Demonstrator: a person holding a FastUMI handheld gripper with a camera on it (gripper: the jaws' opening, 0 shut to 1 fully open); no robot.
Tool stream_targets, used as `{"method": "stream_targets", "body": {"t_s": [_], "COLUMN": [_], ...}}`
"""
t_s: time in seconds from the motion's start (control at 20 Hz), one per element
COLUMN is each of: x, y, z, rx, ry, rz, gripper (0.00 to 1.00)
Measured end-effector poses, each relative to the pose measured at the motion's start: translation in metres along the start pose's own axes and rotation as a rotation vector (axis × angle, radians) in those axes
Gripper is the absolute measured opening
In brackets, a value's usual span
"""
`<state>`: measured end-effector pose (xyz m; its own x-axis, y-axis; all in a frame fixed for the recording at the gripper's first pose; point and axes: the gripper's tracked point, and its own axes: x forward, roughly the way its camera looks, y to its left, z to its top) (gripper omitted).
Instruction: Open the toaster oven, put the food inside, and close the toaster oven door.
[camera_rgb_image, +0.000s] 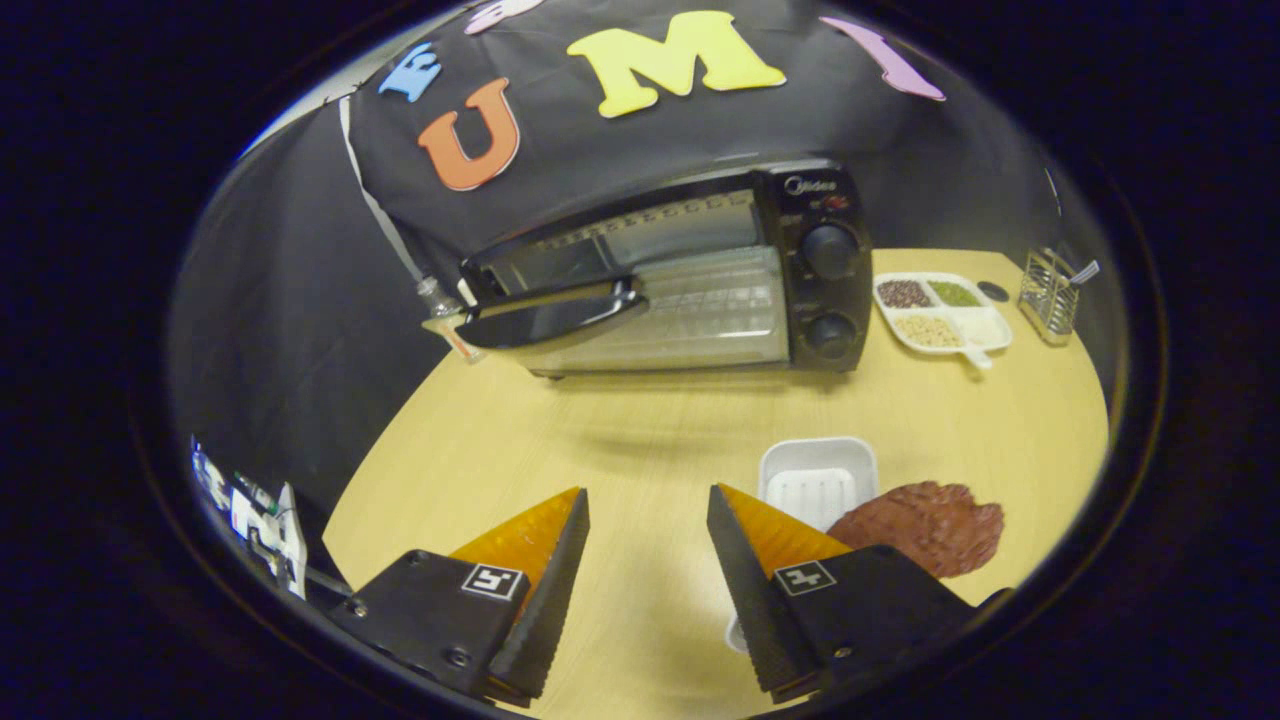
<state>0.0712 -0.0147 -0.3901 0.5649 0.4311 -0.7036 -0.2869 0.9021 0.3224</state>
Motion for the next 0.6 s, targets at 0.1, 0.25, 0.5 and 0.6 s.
{"method": "stream_targets", "body": {"t_s": [0.1, 0.25, 0.5, 0.6], "x": [0.016, 0.015, 0.007, -0.001], "y": [-0.004, -0.014, -0.043, -0.029], "z": [-0.014, -0.010, -0.006, 0.005], "rx": [0.002, -0.019, -0.056, -0.036], "ry": [0.047, 0.037, 0.039, 0.005], "rz": [-0.012, -0.063, -0.171, -0.121], "gripper": [0.77, 0.76, 0.74, 0.74]}}
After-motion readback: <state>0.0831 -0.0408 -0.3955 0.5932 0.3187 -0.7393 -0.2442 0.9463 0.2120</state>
